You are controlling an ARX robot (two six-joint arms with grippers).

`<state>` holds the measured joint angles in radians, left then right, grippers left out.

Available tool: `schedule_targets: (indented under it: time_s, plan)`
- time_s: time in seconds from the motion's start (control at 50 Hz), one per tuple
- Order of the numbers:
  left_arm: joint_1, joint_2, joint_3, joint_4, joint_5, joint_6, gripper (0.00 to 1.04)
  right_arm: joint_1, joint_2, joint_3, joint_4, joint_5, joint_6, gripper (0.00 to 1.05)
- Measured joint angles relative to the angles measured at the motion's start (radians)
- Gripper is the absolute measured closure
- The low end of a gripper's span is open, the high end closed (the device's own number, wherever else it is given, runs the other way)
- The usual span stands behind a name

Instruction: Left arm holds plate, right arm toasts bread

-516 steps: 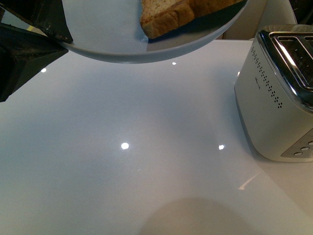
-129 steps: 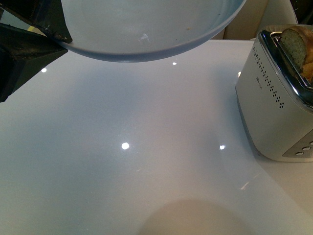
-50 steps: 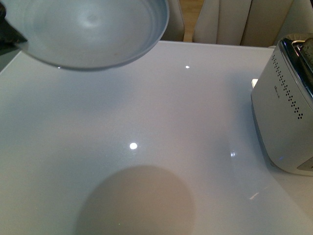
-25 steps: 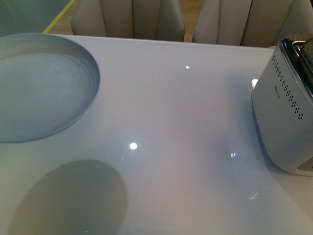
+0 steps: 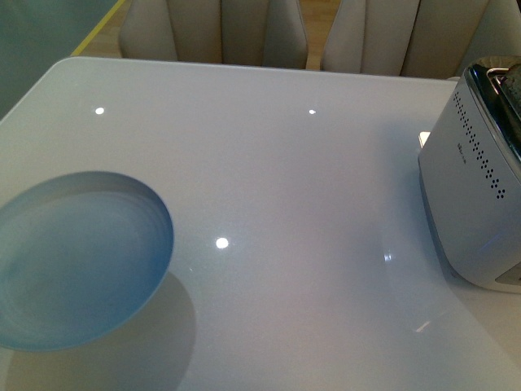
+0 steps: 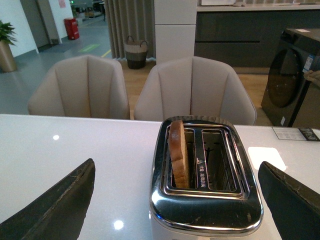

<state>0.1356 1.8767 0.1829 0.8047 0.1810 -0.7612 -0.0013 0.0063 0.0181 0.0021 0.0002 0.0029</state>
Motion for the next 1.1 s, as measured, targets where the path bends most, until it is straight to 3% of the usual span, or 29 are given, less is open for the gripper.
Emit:
schedule_targets:
  time_s: [0.14, 0.3, 1.1]
  plan:
    - [0.026, 0.203, -0.008, 0.187, 0.004, -0.029, 1.02, 0.000, 0.000, 0.000, 0.000, 0.000, 0.000, 0.09]
    - [0.053, 0.334, 0.007, 0.264, 0.012, -0.037, 1.02, 0.000, 0.000, 0.000, 0.000, 0.000, 0.000, 0.09]
    - [0.030, 0.507, 0.176, 0.243, 0.003, -0.040, 1.02, 0.000, 0.000, 0.000, 0.000, 0.000, 0.000, 0.09]
